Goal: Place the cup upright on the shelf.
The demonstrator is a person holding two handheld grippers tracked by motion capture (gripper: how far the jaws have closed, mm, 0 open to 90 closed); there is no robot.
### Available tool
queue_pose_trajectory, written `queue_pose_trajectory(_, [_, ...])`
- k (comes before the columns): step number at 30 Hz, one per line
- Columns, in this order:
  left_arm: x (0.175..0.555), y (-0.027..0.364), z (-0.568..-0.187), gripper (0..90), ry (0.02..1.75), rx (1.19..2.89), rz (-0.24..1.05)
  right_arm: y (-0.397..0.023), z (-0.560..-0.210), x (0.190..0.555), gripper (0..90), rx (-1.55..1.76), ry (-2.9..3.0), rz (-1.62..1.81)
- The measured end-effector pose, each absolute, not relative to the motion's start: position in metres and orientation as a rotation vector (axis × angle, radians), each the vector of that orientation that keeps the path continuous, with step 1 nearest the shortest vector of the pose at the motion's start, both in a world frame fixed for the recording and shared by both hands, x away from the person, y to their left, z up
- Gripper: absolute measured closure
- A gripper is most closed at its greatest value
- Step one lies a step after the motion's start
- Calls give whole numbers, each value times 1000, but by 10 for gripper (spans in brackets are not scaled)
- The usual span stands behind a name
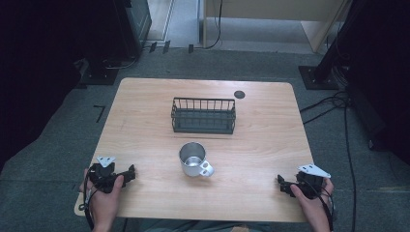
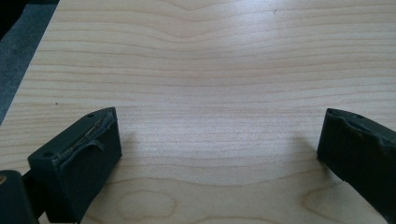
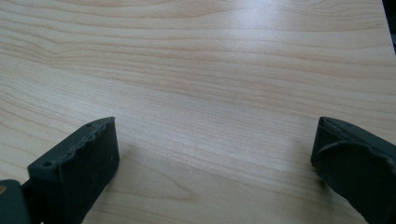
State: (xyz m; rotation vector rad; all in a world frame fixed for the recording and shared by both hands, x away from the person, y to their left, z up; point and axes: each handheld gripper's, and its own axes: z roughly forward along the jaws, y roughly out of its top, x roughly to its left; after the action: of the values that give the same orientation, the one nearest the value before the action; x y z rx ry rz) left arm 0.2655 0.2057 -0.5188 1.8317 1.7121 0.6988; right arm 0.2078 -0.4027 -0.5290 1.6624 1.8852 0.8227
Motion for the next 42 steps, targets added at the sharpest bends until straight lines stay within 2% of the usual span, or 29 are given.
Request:
queue_pose_trajectory(13, [266,206,-519,0,1712,1831,699,-394,-519,209,3,1694,1840,889])
queue_pose_trajectory(42, [266,206,-519,0,1712,1831,699,-314,-458,226,4,1462,1942,1072])
